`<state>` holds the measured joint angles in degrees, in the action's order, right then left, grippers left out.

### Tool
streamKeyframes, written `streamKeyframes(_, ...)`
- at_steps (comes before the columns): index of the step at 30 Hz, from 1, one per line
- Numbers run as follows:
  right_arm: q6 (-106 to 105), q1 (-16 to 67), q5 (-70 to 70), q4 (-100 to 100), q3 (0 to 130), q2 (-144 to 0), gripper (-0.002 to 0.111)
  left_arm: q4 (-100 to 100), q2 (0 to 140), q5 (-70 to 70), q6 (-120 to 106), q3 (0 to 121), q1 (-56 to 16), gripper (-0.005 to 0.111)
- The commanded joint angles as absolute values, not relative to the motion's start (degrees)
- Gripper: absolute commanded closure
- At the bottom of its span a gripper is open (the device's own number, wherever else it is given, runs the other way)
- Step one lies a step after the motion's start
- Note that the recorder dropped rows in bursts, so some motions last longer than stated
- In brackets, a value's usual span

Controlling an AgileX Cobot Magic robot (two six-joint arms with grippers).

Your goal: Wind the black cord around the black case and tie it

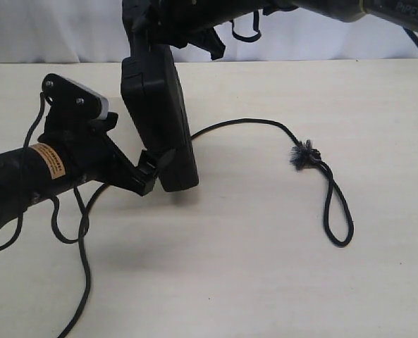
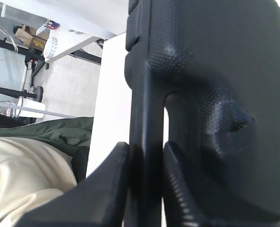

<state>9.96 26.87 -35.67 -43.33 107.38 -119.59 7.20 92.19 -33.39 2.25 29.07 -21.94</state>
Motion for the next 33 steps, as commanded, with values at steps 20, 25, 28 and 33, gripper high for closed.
streamKeyframes(20,9.7,26.7,-31.6,-45.6,108.2,-117.9,0.104,-36.7,102.8,-63.6,-16.2,29.5,-43.9,0.005)
streamKeyframes(25,9.7,26.7,-31.7,-45.6,108.2,-117.9,0.104,-36.6,109.8,-70.0,-12.0,32.2,-43.6,0.005)
streamKeyframes(28,9.7,26.7,-31.7,-45.6,108.2,-117.9,0.104,-36.1,112.1,-67.1,-12.0,35.9,-43.4,0.005)
streamKeyframes(33,8.7,26.7,-31.8,-45.6,108.2,-117.9,0.104,-36.1,112.6,-58.6,-12.0,39.1,-43.4,0.005)
